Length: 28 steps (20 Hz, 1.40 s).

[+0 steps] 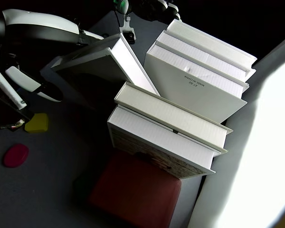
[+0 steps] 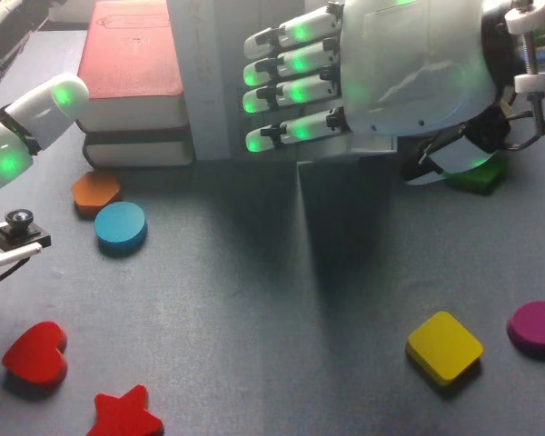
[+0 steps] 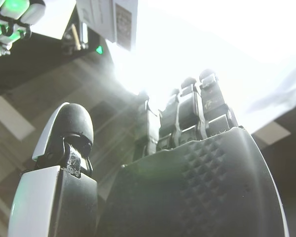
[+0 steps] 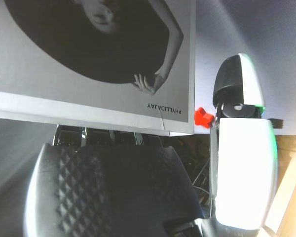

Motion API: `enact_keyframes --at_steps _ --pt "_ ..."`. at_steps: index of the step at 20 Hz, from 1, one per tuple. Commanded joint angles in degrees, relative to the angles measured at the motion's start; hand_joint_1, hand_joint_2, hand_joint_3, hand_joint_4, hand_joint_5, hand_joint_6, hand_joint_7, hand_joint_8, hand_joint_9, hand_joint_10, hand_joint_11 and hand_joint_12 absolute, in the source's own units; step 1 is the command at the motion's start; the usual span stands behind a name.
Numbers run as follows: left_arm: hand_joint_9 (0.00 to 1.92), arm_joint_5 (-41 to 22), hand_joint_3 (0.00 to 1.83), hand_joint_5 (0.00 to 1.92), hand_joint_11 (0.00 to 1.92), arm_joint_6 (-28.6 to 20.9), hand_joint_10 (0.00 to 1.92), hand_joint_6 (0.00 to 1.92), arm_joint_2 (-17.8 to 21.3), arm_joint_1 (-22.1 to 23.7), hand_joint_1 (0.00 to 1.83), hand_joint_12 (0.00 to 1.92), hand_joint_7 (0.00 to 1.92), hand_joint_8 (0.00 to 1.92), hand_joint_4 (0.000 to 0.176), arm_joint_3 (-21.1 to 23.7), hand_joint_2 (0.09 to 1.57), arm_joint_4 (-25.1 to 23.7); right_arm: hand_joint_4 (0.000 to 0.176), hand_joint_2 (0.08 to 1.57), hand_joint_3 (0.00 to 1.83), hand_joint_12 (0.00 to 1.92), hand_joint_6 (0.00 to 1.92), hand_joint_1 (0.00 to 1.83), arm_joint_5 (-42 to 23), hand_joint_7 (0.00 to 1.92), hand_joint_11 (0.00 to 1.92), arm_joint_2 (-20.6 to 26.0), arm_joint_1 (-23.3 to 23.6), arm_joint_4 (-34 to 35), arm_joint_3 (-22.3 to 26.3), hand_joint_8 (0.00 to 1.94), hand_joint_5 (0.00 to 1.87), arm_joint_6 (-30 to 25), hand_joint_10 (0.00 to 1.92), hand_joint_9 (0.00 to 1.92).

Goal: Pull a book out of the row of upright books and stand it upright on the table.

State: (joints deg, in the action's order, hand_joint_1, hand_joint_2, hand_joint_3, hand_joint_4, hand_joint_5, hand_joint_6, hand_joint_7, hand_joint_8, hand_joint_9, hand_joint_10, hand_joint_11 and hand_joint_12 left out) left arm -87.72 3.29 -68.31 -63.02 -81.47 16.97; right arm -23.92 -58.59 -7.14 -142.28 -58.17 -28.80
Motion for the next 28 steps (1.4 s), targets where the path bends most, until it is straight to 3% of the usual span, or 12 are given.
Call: enact_keyframes --at_steps 1,4,8,9,10,11,12,16,20,23,27,28 --pt "0.0 -6.7 0.0 0.2 0.0 -0.6 0.0 0.0 0.0 0.3 0.34 0.0 0.0 0.0 0.076 -0.2 1.35 0.6 0.121 0.97 0.0 0.0 0.0 0.78 4.5 0.0 0.0 0.4 1.1 0.6 0.1 0.0 0.0 0.2 0.0 0.0" --pt "0.0 -6.8 0.0 0.21 0.03 -0.6 0.0 0.0 0.0 0.3 0.33 0.02 0.0 0.0 0.061 -0.2 1.36 0.7 0.137 0.92 0.0 0.0 0.0 0.91 4.6 0.0 0.0 1.3 1.5 1.5 0.5 0.0 0.0 0.2 0.0 0.0" --pt "0.0 -6.9 0.0 0.19 0.0 -0.5 0.0 0.01 0.0 0.3 0.34 0.17 0.0 0.0 0.07 -0.2 1.36 0.7 0.097 1.07 0.02 0.0 0.0 0.79 5.0 0.0 0.0 2.3 2.5 1.5 1.3 0.0 0.0 0.2 0.0 0.0" --pt "0.0 -6.9 0.0 0.2 0.0 -0.4 0.0 0.01 0.0 0.3 0.36 0.18 0.0 0.0 0.069 -0.2 1.36 0.7 0.034 1.15 0.02 0.39 0.0 0.84 5.0 0.13 0.0 2.3 2.5 1.5 1.2 0.03 0.0 0.2 0.16 0.01" --pt "0.0 -6.9 0.0 0.2 0.0 -0.4 0.0 0.01 0.0 0.3 0.35 0.14 0.0 0.0 0.073 -0.2 1.36 0.8 0.0 1.22 0.0 1.46 1.05 1.05 4.8 0.5 0.14 2.1 2.5 1.5 0.9 0.57 0.6 0.2 0.92 0.34" --pt "0.0 -6.9 0.0 0.2 0.0 -0.4 0.0 0.0 0.0 0.3 0.34 0.09 0.0 0.0 0.069 -0.2 1.36 0.8 0.0 1.23 0.02 1.75 1.16 1.28 4.1 0.59 0.55 1.8 2.7 1.7 0.8 1.36 0.77 0.2 1.45 0.64" --pt "0.0 -6.9 0.0 0.19 0.0 -0.4 0.0 0.0 0.0 0.3 0.3 0.08 0.0 0.0 0.073 -0.2 1.36 0.9 0.0 1.26 0.01 1.84 1.15 1.31 3.2 0.54 0.73 1.5 2.8 1.9 0.7 1.63 0.75 0.2 1.62 0.67" --pt "0.0 -6.9 0.0 0.2 0.0 -0.5 0.0 0.0 -0.1 0.3 0.32 0.22 0.0 0.0 0.077 -0.2 1.36 0.9 0.0 1.22 0.0 1.79 1.04 1.34 1.8 0.64 0.78 1.3 3.2 6.6 0.7 1.46 0.91 3.8 1.62 0.7" --pt "0.0 -7.1 0.0 0.2 0.0 -0.5 0.0 0.0 -0.1 0.3 0.3 0.28 0.0 0.0 0.051 -0.3 1.35 1.0 0.0 1.31 0.01 1.92 1.25 1.15 0.6 0.41 0.73 1.5 3.6 9.8 0.8 1.81 0.8 5.8 1.92 0.43" --pt "0.0 -7.3 0.0 0.19 0.0 -0.5 0.0 0.0 -0.1 0.3 0.3 0.27 0.0 0.0 0.059 -0.3 1.35 1.2 0.0 1.29 0.0 1.87 1.08 1.32 -0.7 0.51 0.91 3.0 4.3 13.9 2.1 1.7 0.78 9.3 1.75 0.59" --pt "0.0 -7.3 0.0 0.18 0.0 -0.5 0.0 0.0 -0.1 0.3 0.29 0.27 0.0 0.0 0.064 -0.3 1.35 1.2 0.0 1.26 0.0 1.86 1.17 1.33 -4.6 0.57 0.84 5.9 6.3 18.6 4.2 1.64 0.8 11.7 1.66 0.63" --pt "0.0 -7.3 0.0 0.19 0.0 -0.5 0.0 0.0 -0.2 0.3 0.31 0.28 0.0 0.0 0.064 -0.2 1.36 1.3 0.0 1.27 0.0 1.86 1.49 1.32 -5.9 0.76 0.48 6.5 6.8 19.7 4.5 1.42 0.55 11.8 1.62 0.62"
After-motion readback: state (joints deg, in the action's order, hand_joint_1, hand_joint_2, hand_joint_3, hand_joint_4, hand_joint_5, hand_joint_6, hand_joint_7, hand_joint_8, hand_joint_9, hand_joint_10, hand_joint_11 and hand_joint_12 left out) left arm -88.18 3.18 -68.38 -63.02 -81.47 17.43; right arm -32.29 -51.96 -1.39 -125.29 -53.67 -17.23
